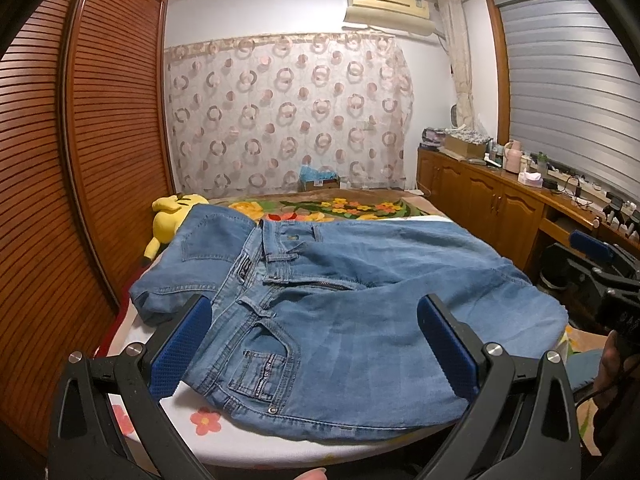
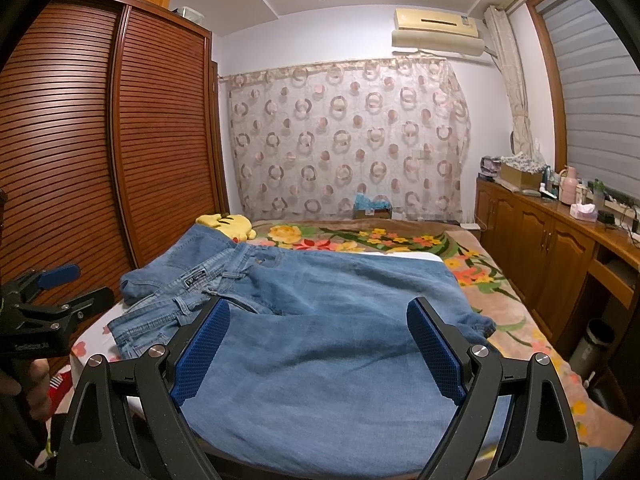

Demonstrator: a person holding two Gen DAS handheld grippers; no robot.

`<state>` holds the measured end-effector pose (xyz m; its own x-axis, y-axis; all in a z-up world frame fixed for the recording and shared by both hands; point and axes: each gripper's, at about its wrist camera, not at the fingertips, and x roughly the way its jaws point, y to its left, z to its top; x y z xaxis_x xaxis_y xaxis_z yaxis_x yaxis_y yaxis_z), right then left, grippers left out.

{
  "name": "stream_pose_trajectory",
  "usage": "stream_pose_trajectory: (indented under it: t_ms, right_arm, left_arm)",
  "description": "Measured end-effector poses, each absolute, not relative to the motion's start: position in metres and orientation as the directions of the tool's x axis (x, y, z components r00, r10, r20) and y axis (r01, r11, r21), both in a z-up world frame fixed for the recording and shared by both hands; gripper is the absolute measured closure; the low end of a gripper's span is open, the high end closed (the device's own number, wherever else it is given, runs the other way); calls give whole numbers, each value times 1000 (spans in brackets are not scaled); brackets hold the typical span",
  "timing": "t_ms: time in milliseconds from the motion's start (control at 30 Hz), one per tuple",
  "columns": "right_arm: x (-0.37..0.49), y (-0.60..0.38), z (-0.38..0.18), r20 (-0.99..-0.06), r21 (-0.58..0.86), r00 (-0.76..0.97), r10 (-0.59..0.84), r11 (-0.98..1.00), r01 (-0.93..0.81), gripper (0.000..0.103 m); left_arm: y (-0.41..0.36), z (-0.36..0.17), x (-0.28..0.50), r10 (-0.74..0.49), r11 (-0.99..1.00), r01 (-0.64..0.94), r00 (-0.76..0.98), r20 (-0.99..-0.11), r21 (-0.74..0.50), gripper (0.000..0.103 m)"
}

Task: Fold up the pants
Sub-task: 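Move the left gripper down toward the edge of a jeans leg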

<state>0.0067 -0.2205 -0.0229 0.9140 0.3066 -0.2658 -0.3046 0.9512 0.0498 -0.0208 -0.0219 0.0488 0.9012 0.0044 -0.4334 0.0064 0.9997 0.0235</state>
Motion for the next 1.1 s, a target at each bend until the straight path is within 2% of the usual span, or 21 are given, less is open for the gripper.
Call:
stream_pose_trajectory:
  t_ms: [500, 1100]
  right_arm:
    - [21, -228, -26, -332, 52, 901, 279, 959, -278, 12]
    - [40, -230, -27, -482, 0, 854, 195, 975, -222, 12]
  left_arm:
    - [4, 7, -2, -8, 1000, 13, 861, -508, 6, 0]
    - [62, -47, 17, 48, 998, -66, 789, -612, -6, 0]
